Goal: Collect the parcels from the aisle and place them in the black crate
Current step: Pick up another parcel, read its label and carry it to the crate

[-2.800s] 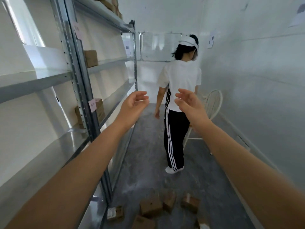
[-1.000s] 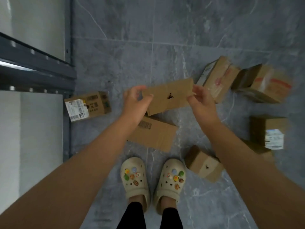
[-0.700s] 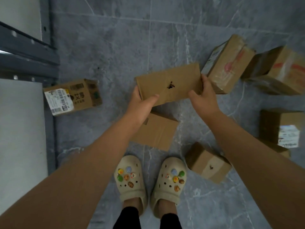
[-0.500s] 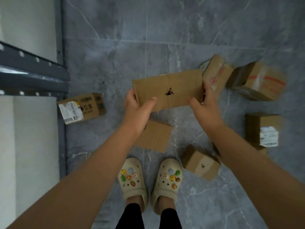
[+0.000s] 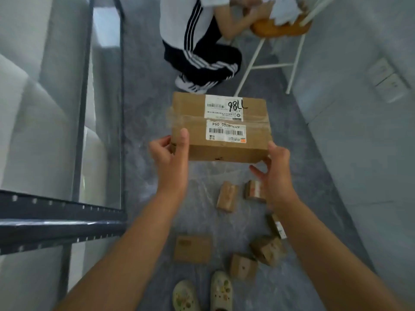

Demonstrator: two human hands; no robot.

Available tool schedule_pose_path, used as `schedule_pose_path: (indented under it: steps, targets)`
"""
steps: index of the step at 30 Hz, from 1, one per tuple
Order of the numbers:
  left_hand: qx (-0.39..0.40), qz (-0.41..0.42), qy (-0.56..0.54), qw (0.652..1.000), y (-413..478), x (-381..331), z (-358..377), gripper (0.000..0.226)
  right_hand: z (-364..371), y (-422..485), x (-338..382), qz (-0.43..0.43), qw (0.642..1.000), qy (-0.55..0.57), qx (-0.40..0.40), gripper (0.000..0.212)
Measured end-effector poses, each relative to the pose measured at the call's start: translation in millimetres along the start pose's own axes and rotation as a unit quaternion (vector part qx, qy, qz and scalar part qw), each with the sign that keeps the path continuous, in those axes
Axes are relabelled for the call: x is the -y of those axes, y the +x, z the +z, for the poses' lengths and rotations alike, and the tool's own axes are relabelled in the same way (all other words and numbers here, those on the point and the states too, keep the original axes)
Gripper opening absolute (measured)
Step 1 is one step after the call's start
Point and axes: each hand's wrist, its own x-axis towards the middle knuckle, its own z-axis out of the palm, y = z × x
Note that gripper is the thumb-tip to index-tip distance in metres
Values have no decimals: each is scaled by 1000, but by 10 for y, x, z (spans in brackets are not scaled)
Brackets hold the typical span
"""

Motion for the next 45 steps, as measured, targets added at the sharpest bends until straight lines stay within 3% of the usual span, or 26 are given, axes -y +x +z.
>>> schedule_pose_path:
  steps: [2,6,14,20,25,28,31,34,40,42,45]
  targets:
    - [-15,32,-15,999,-129,-561,-5,28,-99,-248,587,-50,999,5,-2,74]
    - [18,107,-35,993,-422,-1457,19,20,-354,-725,1477,-137,986,73,-60,19]
    - [143,217,-53,964,-901,-2464,77,38,-797,-1457,2338,-223,966,111,-66,28]
    - [181,273,-68,942,-1100,-3113,114,22,-882,-1732,2725,-174,974,137,-50,37]
    - [219,258,-137,931,-1210,-3532,158,15,-958,-1960,2927,-113,970,211,30,58]
    - [269,208,-199,919,-1309,-3631,307,39,-1055,-2066,2911,-112,962,245,35,59]
    - [359,122,-208,902,-1439,-3490,585,103,-1185,-2114,2836,-148,938,313,3,81]
    - [508,69,-146,846,-1804,-3196,962,122,-1318,-2206,2679,-176,928,328,-33,101]
    - [551,77,-90,826,-2545,-3097,1555,99,-2037,-2653,2404,-201,928,276,-147,118]
    - [581,99,-45,806,-2704,-3133,1667,83,-2520,-2868,2426,-223,914,262,-214,107]
    - [629,151,32,762,-2900,-3194,1842,72,-3231,-3195,2567,-257,893,226,-292,74]
